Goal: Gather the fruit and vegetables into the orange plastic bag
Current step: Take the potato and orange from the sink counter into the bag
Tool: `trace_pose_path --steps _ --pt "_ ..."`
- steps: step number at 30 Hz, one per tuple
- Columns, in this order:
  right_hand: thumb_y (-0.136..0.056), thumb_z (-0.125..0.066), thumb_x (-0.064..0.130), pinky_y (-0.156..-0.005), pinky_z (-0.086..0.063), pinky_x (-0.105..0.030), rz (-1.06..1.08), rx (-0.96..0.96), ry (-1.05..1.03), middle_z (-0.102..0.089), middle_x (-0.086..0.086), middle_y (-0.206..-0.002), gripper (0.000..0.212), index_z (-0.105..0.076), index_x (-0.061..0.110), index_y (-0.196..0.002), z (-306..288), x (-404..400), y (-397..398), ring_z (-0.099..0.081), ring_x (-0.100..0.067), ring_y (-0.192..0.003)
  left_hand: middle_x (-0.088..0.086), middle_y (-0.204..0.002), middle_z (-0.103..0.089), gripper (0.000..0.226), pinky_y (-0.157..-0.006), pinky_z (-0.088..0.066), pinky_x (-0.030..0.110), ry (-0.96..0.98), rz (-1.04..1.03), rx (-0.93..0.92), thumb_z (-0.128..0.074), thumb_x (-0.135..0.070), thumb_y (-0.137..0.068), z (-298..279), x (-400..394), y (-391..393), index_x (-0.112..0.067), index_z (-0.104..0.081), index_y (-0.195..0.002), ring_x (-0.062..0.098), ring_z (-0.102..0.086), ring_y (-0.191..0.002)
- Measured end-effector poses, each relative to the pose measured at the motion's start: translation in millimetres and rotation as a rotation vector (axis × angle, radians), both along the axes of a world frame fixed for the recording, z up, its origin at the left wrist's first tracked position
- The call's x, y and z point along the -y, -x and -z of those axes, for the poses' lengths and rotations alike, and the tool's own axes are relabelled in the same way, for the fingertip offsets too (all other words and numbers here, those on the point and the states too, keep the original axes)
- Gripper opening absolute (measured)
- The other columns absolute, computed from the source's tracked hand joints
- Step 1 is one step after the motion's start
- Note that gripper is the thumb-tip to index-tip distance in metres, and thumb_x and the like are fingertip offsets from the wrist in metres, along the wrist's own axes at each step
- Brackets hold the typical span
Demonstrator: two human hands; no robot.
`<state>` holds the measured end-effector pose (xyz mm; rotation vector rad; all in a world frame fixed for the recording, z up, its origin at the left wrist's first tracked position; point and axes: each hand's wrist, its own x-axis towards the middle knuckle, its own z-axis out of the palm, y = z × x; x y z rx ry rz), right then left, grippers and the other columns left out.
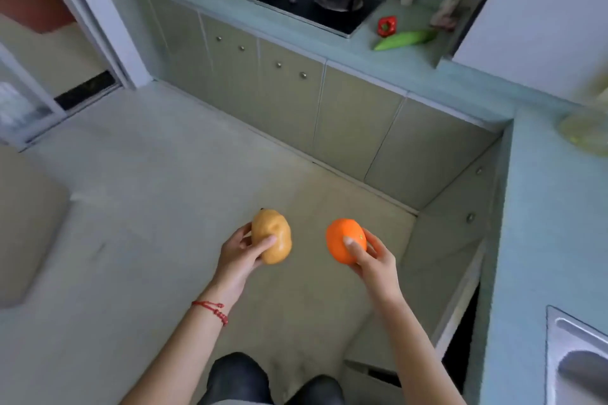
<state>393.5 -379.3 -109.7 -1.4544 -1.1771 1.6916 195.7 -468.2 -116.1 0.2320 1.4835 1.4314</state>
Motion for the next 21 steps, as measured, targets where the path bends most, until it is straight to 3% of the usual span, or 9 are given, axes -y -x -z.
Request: trace_pose_path --steps 3,8,13,18,21 --pt "-0.079 -0.069 0.023 -0.091 -0.052 -0.042 -0.101 -0.014 0.005 -0.065 -0.002 -0.104 0.048 -0.054 0.011 -0.122 1.1 -11.6 35.0 -0.063 -0.022 -0.102 0.015 -0.114 -0.059 0.048 -0.080 -0.052 0.031 0.034 -0.121 -0.013 -0.063 -0.002 -0.080 -1.9 7.4 25.4 -0.007 -0.048 -0.125 0.025 -0.059 -0.100" --pt "-0.079 -0.069 0.019 -0.091 -0.052 -0.042 -0.197 -0.027 0.023 -0.063 0.003 -0.096 0.046 -0.053 0.011 -0.122 4.3 -34.2 99.2 -0.062 -0.023 -0.099 0.015 -0.112 -0.059 0.049 -0.059 -0.055 0.019 0.056 -0.238 -0.044 -0.065 -0.005 -0.080 0.0 3.4 76.2 -0.008 -0.048 -0.126 0.025 -0.059 -0.097" --pt "-0.079 -0.068 0.018 -0.089 -0.052 -0.039 -0.235 -0.043 0.020 -0.062 0.006 -0.094 0.045 -0.053 0.014 -0.121 7.1 -71.4 177.4 -0.062 -0.016 -0.092 0.016 -0.118 -0.059 0.054 -0.070 -0.052 0.028 0.048 -0.295 -0.060 -0.068 -0.009 -0.077 6.4 -24.5 146.5 -0.009 -0.047 -0.126 0.027 -0.060 -0.101" --pt "-0.080 -0.068 0.017 -0.083 -0.051 -0.035 -0.232 -0.070 0.011 -0.059 -0.011 -0.111 0.049 -0.051 0.009 -0.125 -2.9 -117.3 272.2 -0.060 -0.025 -0.101 0.014 -0.116 -0.058 0.056 -0.065 -0.055 0.022 0.022 -0.327 -0.089 -0.069 -0.010 -0.077 -4.5 -64.8 235.2 -0.009 -0.046 -0.128 0.023 -0.061 -0.097" --pt "-0.081 -0.067 0.017 -0.081 -0.050 -0.034 -0.233 -0.097 -0.002 -0.058 -0.012 -0.112 0.045 -0.052 0.009 -0.123 -15.7 -143.8 325.0 -0.059 -0.025 -0.101 0.015 -0.120 -0.057 0.058 -0.078 -0.051 0.031 0.032 -0.330 -0.097 -0.070 -0.011 -0.076 -11.4 -86.2 289.1 -0.009 -0.045 -0.129 0.027 -0.059 -0.104"
